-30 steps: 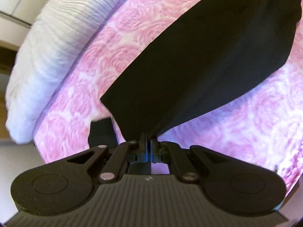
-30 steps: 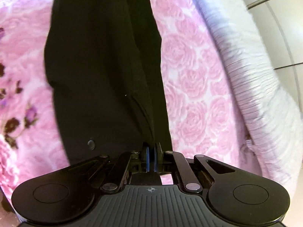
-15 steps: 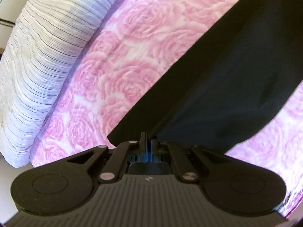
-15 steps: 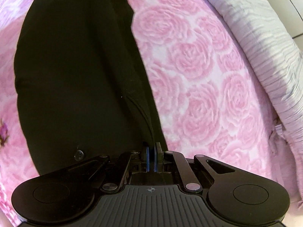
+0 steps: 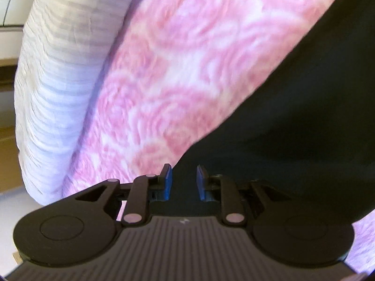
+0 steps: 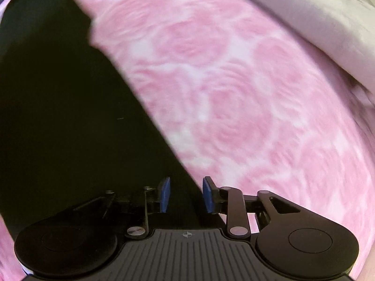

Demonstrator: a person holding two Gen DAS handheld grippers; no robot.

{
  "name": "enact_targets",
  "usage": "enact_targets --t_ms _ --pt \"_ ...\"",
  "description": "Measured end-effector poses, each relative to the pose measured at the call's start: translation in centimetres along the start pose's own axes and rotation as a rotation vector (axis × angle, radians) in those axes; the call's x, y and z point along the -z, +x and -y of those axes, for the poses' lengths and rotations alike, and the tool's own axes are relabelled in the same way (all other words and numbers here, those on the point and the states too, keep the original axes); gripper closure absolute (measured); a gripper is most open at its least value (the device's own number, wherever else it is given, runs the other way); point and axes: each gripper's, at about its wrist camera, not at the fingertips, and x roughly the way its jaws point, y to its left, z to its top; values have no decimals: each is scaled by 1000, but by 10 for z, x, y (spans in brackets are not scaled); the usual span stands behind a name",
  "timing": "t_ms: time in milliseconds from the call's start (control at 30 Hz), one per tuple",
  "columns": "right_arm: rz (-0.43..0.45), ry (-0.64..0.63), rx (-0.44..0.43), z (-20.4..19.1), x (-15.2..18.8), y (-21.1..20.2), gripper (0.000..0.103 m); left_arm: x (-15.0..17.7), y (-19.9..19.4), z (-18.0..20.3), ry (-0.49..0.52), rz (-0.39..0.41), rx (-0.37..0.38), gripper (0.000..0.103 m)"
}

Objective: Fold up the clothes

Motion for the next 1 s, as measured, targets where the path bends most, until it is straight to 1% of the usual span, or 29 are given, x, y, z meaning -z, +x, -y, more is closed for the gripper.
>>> enact_targets --t_ms 33,100,133,167,267,333,433,533,567,633,667,700,733,767,800,833,867,900,967,1000 --pt "17 61 22 6 5 -7 72 -5 -7 0 -12 18 -2 80" --pt "66 232 62 18 21 -28 71 -18 -28 4 -24 72 3 80" --pt "96 327 72 23 31 -40 70 -28 -41 10 -22 112 16 79" --pt "126 424 69 25 44 -50 70 -37 -55 17 -15 159 49 78" --pt "193 683 23 28 85 -73 62 -73 -99 53 21 311 211 71" --pt "217 812 -28 27 110 -76 55 -101 -125 81 43 403 327 70" --pt "222 907 -87 25 131 -67 52 -149 -161 125 61 518 492 65" --pt "214 936 -119 24 141 -51 51 -197 -185 165 82 600 639 61" --pt "222 947 -131 23 145 -46 51 -210 -189 176 89 611 671 60" --pt "256 998 -173 24 156 -33 51 -238 -191 199 101 610 733 60" --pt "275 1030 -205 26 161 -26 51 -250 -188 208 108 597 757 61" --pt "294 1064 -244 28 165 -21 51 -259 -183 216 108 575 773 65" --pt "313 1099 -284 29 170 -16 52 -269 -178 224 108 553 789 66" --pt "332 1133 -323 31 175 -10 55 -277 -174 230 105 532 799 74" --pt "342 1147 -339 32 177 -8 73 -280 -170 233 96 514 799 82" --pt "344 1145 -339 31 178 -9 79 -283 -167 236 87 495 800 86" --pt "347 1138 -334 30 179 -12 82 -283 -166 238 86 486 798 94" --pt "353 1124 -326 28 179 -17 87 -277 -168 238 101 495 793 99" --pt "373 1092 -310 25 176 -32 91 -263 -178 230 112 519 788 102" --pt "392 1072 -307 24 172 -41 95 -257 -183 226 111 532 780 102"
